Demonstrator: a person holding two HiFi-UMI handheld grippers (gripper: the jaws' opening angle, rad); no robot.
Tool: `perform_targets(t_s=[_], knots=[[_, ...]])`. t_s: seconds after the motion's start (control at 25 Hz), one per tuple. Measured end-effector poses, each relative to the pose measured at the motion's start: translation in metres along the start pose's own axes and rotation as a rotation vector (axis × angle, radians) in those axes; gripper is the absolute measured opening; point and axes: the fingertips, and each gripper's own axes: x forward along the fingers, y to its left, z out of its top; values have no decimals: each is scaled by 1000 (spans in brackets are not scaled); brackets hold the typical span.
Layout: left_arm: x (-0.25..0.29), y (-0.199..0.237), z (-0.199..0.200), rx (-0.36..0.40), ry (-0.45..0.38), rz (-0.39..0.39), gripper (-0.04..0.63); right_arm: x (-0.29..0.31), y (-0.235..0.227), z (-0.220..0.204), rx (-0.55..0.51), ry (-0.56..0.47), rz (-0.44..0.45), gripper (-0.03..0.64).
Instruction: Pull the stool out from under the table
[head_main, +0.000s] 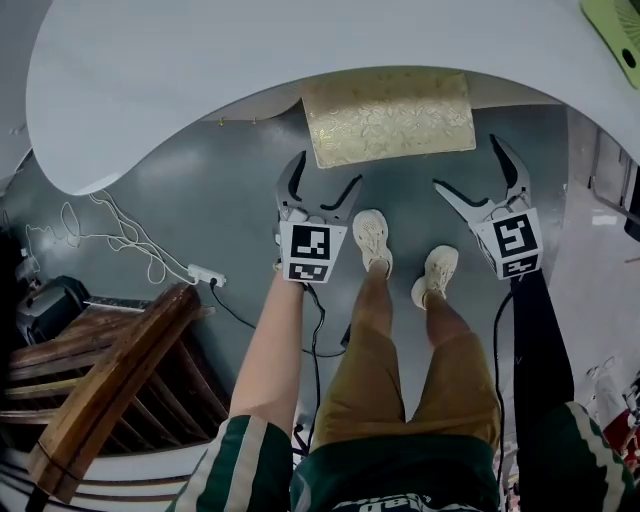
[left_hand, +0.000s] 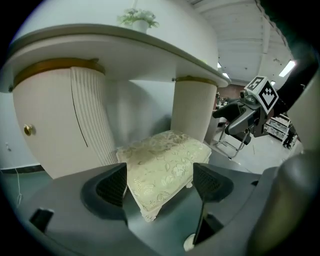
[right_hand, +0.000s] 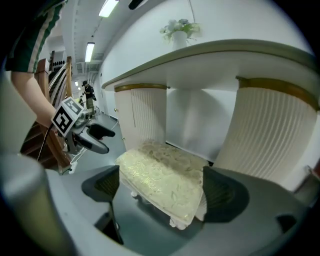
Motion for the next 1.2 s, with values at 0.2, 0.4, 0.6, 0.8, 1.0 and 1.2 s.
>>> perform_targets(t_s=[0.2, 0.4, 0.6, 0.8, 1.0, 1.2], knots=[[16, 11, -32, 42, 70, -5, 399, 23, -1, -11, 15, 18, 12, 549], [29, 11, -65, 20, 135, -26, 400, 42, -6, -40, 25, 72, 30, 565], [44, 12, -94, -6, 183, -26, 413, 56, -13, -70, 124, 88, 66, 583], [55, 15, -112, -20, 193, -3, 419, 71, -22, -109, 110, 147, 63, 595], [60, 16, -117, -36, 184, -4, 419, 78, -26, -121, 97, 166, 68, 598], [78, 12, -132, -39, 196, -15, 419, 93, -38, -151, 110, 197, 61, 598]])
